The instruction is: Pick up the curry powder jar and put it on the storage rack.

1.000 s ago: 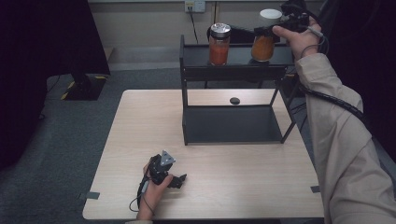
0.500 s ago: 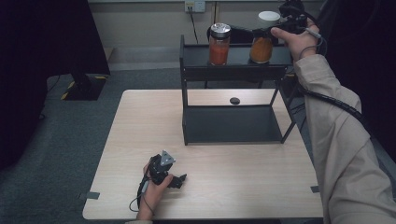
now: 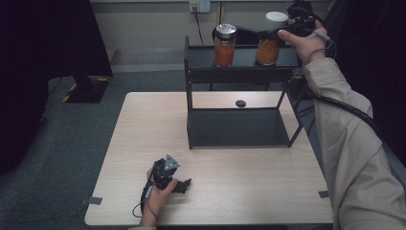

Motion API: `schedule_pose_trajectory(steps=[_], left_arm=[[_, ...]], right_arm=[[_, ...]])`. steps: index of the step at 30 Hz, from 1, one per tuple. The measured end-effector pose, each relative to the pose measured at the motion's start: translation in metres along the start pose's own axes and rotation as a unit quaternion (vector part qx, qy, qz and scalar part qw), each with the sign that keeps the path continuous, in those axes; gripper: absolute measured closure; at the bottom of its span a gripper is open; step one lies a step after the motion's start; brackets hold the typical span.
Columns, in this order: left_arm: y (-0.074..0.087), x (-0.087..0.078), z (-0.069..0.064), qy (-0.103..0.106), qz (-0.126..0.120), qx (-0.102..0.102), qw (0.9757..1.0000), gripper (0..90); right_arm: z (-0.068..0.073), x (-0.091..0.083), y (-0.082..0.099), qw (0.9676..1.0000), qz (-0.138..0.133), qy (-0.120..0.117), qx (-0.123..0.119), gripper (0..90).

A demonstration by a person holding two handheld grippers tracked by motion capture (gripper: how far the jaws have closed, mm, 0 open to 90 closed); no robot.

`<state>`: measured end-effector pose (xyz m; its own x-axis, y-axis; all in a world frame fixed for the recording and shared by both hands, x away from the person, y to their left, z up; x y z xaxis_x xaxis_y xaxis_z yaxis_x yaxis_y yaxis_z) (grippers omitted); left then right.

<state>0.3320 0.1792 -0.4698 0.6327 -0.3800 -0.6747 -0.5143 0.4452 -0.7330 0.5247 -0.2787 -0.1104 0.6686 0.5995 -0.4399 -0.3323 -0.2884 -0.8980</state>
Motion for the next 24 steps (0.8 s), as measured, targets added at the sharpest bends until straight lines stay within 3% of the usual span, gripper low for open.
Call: schedule_pose_trajectory(steps=[6,11,24], left_arm=[[0.0,0.0,0.0,0.0,0.0,0.0,1.0,0.0],[0.0,0.0,0.0,0.0,0.0,0.0,1.0,0.0],[0.0,0.0,0.0,0.0,0.0,-0.001,1.0,0.0]], right_arm=[[0.0,-0.006,0.002,1.0,0.003,-0.005,-0.001,6.9],[-0.001,-0.014,0.007,0.9998,-0.013,-0.01,0.007,0.2],[0.004,-0.031,0.026,0.9994,-0.025,-0.014,0.017,0.0]])
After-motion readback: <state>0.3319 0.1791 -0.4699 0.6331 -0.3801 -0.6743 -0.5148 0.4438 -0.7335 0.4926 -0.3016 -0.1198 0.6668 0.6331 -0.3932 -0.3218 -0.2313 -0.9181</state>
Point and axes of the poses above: each handheld gripper's, and its own axes: x roughly forward along the jaws, y roughly out of its underside, z roughly to its left, the point moved 7 cm from there along x, roughly forward along the jaws, and after that the axes turned 7 degrees about -y, right-handed, at the moved point
